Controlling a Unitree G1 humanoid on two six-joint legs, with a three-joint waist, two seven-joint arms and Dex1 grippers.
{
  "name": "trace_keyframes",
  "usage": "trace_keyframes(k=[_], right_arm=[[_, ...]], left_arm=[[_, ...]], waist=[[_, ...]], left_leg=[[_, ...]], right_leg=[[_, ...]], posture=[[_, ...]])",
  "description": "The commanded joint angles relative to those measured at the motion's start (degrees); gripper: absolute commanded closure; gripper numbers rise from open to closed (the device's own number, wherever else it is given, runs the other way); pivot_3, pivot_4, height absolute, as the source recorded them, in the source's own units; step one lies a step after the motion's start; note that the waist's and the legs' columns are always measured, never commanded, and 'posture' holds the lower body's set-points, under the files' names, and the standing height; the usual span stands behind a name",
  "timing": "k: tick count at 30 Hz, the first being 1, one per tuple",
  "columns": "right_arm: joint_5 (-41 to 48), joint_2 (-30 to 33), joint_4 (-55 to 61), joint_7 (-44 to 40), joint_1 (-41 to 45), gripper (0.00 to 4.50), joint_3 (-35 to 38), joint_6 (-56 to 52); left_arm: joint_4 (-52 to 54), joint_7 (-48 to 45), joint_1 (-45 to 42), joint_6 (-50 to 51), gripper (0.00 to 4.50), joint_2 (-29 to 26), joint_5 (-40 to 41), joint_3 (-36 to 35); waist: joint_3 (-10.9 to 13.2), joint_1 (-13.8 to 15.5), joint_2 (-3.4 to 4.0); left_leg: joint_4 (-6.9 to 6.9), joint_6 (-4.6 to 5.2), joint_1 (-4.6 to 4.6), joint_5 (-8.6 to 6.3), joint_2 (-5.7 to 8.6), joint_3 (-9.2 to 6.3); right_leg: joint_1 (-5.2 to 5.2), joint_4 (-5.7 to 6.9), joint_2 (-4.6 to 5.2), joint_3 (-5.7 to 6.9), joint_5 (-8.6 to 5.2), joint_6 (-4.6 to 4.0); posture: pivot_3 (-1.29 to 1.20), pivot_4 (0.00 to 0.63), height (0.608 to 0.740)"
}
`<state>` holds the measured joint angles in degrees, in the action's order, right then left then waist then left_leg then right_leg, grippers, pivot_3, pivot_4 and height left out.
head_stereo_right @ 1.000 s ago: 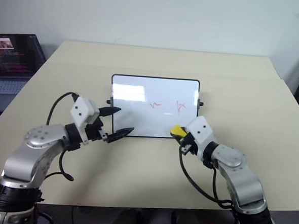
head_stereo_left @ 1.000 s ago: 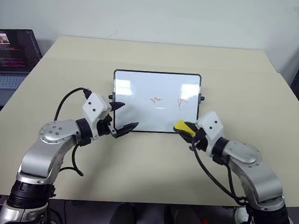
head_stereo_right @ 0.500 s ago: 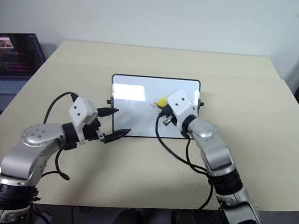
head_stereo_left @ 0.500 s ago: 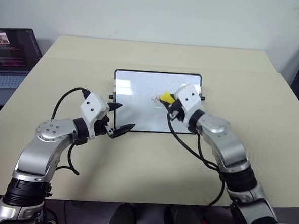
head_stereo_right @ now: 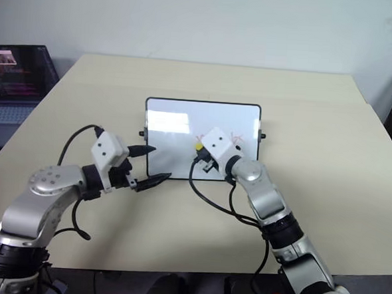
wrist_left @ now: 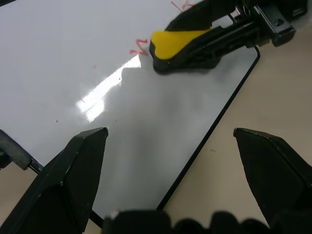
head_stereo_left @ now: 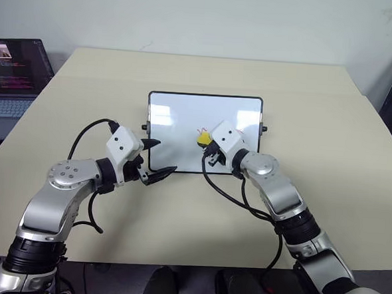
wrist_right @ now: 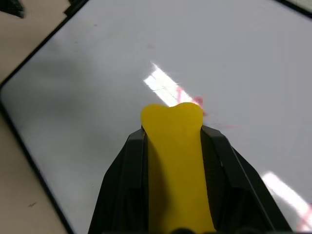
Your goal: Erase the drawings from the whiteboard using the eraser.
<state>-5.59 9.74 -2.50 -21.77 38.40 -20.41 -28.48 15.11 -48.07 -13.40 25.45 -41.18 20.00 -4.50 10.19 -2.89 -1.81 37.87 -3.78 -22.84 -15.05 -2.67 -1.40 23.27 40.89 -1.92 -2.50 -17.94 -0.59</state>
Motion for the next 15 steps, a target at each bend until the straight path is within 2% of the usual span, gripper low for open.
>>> trace_keyframes(k=[1,4,9,11,15], right_arm=[[-1.9,0.5,-0.8,3.5,2.6,3.39,3.5,2.5],[-1.2,0.9,-0.7,1.5,2.1,3.39,3.2,1.5],[1.0,1.7,3.8,-7.8,-0.6,3.39,-2.1,-3.7],[0.2,1.3,3.9,-7.0,-0.6,3.39,-1.9,-3.1],[-3.5,0.0,0.0,1.0,2.6,3.39,1.2,2.0]], left_arm=[[1.5,0.0,-0.4,-1.5,0.00,-0.6,0.1,-1.3],[1.2,-0.2,-0.6,-1.6,0.00,-0.6,0.1,-1.1],[0.7,-0.2,-1.2,-1.8,0.00,-0.3,0.0,-0.7],[0.7,-0.2,-1.2,-1.8,0.00,-0.3,0.0,-0.6],[0.8,-0.3,-1.1,-1.6,0.00,-0.4,0.1,-0.5]], waist=[[0.0,0.0,0.00],[0.0,0.0,0.00],[0.0,0.0,0.00],[0.0,0.0,0.00],[0.0,0.0,0.00]], left_leg=[[0.01,0.00,0.00,0.00,0.00,0.00],[-0.01,0.00,-0.01,0.00,-0.01,-0.02],[-0.03,0.01,-0.01,0.00,-0.02,-0.01],[-0.03,0.01,0.00,0.00,-0.03,-0.01],[0.00,0.00,0.01,0.00,-0.02,-0.03]], right_leg=[[0.00,0.01,0.00,0.00,0.01,0.01],[0.00,0.00,0.00,0.03,0.00,0.00],[0.00,-0.02,-0.01,0.01,0.00,0.00],[0.00,-0.01,-0.01,0.01,0.00,0.00],[0.00,0.03,-0.01,0.03,0.00,0.00]], posture=[[0.00,0.150,0.740],[0.00,0.150,0.740],[0.00,0.150,0.740],[0.00,0.150,0.740],[0.00,0.150,0.740]])
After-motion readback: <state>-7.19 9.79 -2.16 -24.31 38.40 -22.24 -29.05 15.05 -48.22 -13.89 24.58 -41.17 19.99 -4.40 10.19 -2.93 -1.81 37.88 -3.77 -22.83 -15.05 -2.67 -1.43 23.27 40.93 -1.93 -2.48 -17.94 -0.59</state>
